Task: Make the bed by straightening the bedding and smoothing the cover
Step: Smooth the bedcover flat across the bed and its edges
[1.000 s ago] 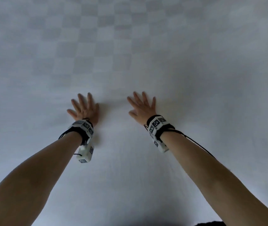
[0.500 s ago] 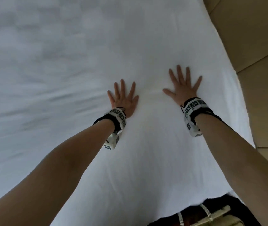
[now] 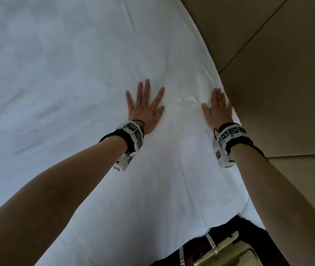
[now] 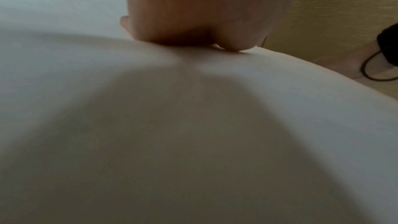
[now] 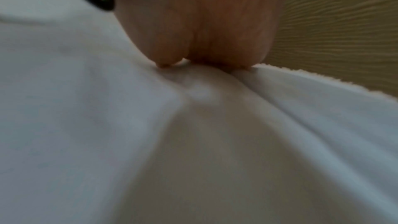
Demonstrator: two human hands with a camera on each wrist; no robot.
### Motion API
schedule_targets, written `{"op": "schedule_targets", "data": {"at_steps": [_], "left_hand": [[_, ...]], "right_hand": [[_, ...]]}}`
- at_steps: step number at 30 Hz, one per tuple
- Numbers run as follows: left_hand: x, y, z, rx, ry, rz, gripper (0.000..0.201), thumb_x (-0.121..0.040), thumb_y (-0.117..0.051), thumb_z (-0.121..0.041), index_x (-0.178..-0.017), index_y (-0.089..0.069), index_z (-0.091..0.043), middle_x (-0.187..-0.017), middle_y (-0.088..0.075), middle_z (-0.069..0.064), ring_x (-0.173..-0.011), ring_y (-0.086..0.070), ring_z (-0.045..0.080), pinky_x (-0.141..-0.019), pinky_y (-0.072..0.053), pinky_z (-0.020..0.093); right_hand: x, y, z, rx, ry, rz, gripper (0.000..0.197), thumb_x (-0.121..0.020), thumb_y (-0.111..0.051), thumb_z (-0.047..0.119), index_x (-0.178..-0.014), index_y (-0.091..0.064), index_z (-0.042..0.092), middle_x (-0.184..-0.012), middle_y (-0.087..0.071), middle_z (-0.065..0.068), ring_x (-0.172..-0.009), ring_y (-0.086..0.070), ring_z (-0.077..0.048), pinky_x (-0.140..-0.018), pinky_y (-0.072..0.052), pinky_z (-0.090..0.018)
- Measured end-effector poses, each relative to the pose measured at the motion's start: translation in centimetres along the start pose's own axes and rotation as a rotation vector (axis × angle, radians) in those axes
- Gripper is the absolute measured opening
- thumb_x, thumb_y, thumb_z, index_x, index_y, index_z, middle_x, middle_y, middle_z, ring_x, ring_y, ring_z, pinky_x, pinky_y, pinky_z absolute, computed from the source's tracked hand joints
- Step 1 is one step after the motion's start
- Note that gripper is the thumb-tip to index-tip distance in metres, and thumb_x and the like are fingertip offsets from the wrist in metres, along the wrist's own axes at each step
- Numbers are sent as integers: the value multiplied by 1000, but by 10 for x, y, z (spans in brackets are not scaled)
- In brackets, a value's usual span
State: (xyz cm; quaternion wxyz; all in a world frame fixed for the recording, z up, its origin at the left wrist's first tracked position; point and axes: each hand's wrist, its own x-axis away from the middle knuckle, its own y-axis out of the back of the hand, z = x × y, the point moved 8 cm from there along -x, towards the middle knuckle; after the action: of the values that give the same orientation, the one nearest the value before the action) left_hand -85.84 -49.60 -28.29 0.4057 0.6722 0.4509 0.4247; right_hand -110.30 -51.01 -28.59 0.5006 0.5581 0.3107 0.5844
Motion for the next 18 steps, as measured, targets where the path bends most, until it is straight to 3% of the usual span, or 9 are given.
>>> {"op": "schedule_targets", "data": {"at_steps": [2,6,10,14,16,18], "left_hand": [[12,1,-5,1,-16,-11,57,-99,-16,-50,-149,7,-36,-158,20,6,-146,18,25,-114,8,61],[54,4,4,30,46,-12,57,-99,-14,-47,-150,9,-34,-158,21,4,-146,20,21,-113,15,57],[107,5,28,53,152,24,55,-100,-13,-45,-149,11,-35,-156,25,2,-144,24,20,-112,18,55],[162,-11,55,14,259,69,57,-99,-12,-45,-148,16,-33,-155,29,1,-143,27,19,-113,18,55],[181,-29,56,19,258,119,59,-96,-7,-50,-147,19,-34,-153,33,0,-142,30,17,-113,19,54],[190,-50,46,2,201,175,61,-90,1,-55,-144,23,-36,-150,38,-2,-140,32,16,-113,20,53]], "right_hand": [[14,9,14,-116,-1,-48,65,-101,-25,41,-152,7,17,-160,9,-4,-149,6,-19,-120,4,-48],[64,17,74,-167,221,-163,63,-101,-27,41,-152,5,25,-160,10,-4,-148,8,-21,-117,7,-48],[123,-13,121,-138,368,-69,66,-99,-31,43,-152,6,28,-160,15,-1,-147,14,-25,-115,10,-51],[180,-68,151,30,566,2,68,-96,-36,48,-151,0,34,-160,12,0,-147,14,-31,-115,5,-61],[192,-92,149,118,624,44,69,-94,-38,52,-151,-1,37,-160,11,0,-146,13,-32,-112,8,-63],[185,-107,126,192,585,85,72,-92,-39,55,-150,0,39,-160,13,1,-146,14,-32,-111,7,-64]]}}
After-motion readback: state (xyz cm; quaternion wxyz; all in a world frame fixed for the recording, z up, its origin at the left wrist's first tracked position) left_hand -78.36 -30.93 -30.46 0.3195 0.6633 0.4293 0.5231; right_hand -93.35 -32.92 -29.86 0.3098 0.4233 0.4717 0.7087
